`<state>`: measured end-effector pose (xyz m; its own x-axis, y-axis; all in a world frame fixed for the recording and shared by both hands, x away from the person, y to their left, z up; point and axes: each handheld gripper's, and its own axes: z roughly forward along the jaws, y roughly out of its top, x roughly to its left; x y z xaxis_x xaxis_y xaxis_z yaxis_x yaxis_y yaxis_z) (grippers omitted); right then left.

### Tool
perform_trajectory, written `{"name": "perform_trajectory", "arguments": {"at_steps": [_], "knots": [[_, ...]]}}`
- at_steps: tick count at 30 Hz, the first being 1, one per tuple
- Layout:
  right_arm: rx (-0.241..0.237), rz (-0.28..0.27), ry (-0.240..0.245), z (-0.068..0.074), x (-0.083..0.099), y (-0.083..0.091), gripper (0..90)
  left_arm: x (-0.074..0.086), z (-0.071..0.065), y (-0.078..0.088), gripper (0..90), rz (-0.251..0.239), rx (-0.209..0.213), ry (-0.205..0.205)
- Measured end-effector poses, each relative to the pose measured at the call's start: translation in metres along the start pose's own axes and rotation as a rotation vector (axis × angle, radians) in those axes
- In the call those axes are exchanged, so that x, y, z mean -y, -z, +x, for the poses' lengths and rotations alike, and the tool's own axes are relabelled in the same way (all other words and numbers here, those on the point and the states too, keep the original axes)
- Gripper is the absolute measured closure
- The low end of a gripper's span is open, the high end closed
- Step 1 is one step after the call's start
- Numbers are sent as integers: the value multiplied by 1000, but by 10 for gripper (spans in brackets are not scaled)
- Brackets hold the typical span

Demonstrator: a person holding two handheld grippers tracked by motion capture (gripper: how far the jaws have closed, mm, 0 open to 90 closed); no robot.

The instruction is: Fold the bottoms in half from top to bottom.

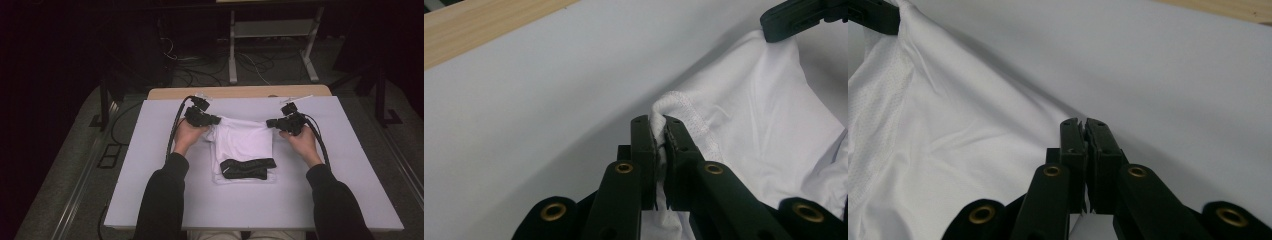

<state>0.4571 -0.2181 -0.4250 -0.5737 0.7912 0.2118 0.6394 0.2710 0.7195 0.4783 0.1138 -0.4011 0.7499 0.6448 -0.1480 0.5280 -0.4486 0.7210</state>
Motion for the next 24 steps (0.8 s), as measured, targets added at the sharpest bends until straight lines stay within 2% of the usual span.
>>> {"name": "perform_trajectory", "arguments": {"at_steps": [7,13,18,24], "knots": [[17,-10,3,-3,-8,-6,856,-1,8,-6,842,-16,-12,24],[29,-28,-12,-7,-11,-11,856,-2,11,-8,841,-31,-28,31],[36,-39,-14,-9,-12,-17,856,-2,13,-10,839,-47,-42,17],[44,-40,-21,-12,-11,-22,856,1,17,-18,836,-48,-48,37]]}}
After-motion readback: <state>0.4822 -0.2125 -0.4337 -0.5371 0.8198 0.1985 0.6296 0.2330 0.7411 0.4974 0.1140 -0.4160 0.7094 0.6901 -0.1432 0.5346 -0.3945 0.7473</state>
